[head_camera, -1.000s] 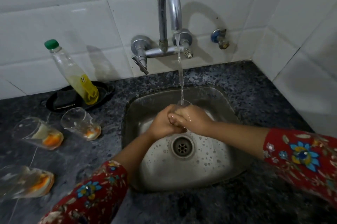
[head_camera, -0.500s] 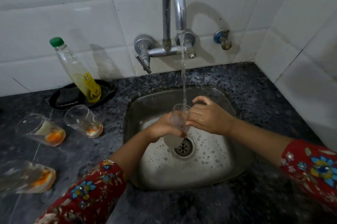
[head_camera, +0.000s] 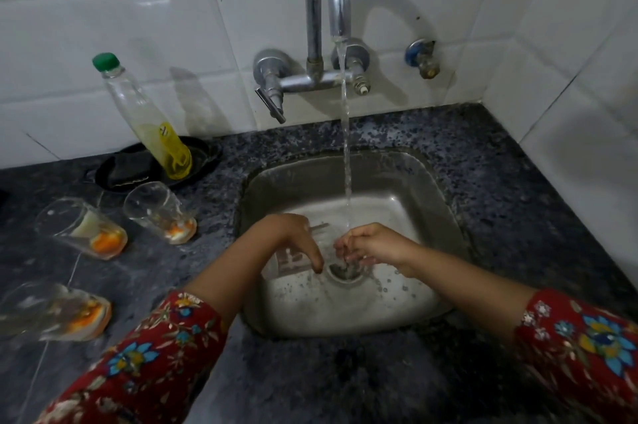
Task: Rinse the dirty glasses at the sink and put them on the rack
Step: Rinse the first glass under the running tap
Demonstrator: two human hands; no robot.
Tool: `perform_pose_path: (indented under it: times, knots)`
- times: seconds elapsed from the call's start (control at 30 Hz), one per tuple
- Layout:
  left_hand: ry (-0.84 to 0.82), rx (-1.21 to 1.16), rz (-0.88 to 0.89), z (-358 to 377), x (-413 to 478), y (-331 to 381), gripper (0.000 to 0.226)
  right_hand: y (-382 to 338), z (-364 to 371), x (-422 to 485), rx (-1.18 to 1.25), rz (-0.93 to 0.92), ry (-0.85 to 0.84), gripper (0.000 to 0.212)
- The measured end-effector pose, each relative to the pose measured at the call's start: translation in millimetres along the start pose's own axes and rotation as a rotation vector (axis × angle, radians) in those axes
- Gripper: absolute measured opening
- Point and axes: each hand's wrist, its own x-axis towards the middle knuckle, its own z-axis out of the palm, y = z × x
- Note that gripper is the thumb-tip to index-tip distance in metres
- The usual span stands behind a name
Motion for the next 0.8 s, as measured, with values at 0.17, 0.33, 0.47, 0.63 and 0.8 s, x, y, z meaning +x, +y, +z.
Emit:
perform_pose_path:
  times: [0.17,0.33,0.47,0.63,0.8]
  knots:
    - [0.207,-0.587,0.356,3,10,-1,0.060,-12,-19,-1,-0.523,-0.666,0.321,0.024]
    - [0.033,-0.979,0.774,-1,7,24,0.042,-33,-57,4,-1.340,-1.120,0.553,0.036]
    - [0.361,-1.093,0.605,5,13,45,0.031,-48,-46,10,-1.159,-0.989,0.703,0.031]
    - [0.650,-0.820,0.490,3,19,45,0.051,-54,-35,16,-0.871,-0.913,0.629,0.034]
    - [0.136,-0.906,0.803,-10,7,25,0.029,-53,-48,1,-0.963,-0.956,0.452,0.042]
